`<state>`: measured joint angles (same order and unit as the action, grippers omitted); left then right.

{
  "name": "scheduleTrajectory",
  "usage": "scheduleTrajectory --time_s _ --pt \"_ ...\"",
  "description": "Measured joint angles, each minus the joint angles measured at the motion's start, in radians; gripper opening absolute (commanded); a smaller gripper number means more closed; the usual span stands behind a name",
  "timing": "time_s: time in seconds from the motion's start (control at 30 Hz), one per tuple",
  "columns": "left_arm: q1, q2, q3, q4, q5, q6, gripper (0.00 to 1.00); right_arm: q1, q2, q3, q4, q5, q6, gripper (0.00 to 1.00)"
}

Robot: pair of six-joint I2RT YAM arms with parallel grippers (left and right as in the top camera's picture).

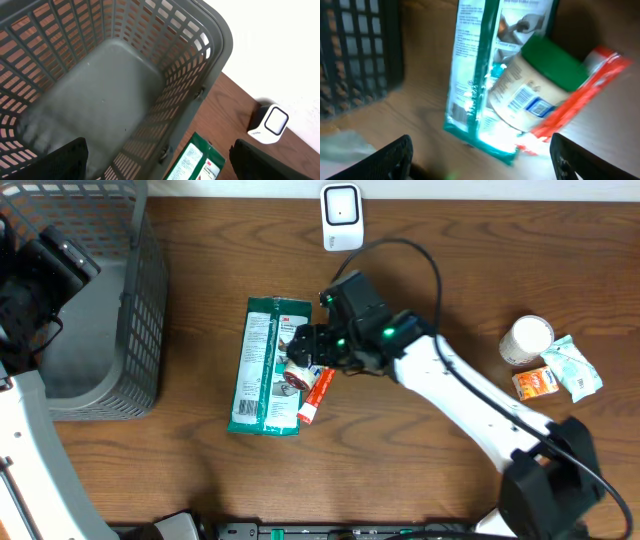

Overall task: Scan the item barcode
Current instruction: 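Move the right gripper left over the red snack stick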

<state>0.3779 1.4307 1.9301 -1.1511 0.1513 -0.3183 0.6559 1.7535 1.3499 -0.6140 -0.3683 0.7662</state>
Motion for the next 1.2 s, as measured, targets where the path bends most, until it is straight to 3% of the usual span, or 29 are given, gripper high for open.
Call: scheduleTrajectory --time_s 0.1,0.27,0.4,0.7,1.2 --pt "0.000 0.000 0.000 0.000 0.000 0.000 0.88 0.016 0.043 -0.001 0.073 -0.019 0.134 0.76" --pt "0.000 0.000 0.000 0.000 0.000 0.000 0.88 0.058 0.093 -0.003 0.253 -0.029 0.235 0.63" --pt "0.000 0.000 0.000 0.000 0.000 0.000 0.88 0.097 0.095 -0.003 0.338 0.005 0.257 0.64" --pt "0.000 0.000 0.000 0.000 0.000 0.000 0.88 0.133 0.095 -0.003 0.248 0.124 0.263 0.64" --pt "0.000 0.000 0.000 0.000 0.000 0.000 0.88 0.135 0.140 -0.003 0.327 0.273 0.243 0.63"
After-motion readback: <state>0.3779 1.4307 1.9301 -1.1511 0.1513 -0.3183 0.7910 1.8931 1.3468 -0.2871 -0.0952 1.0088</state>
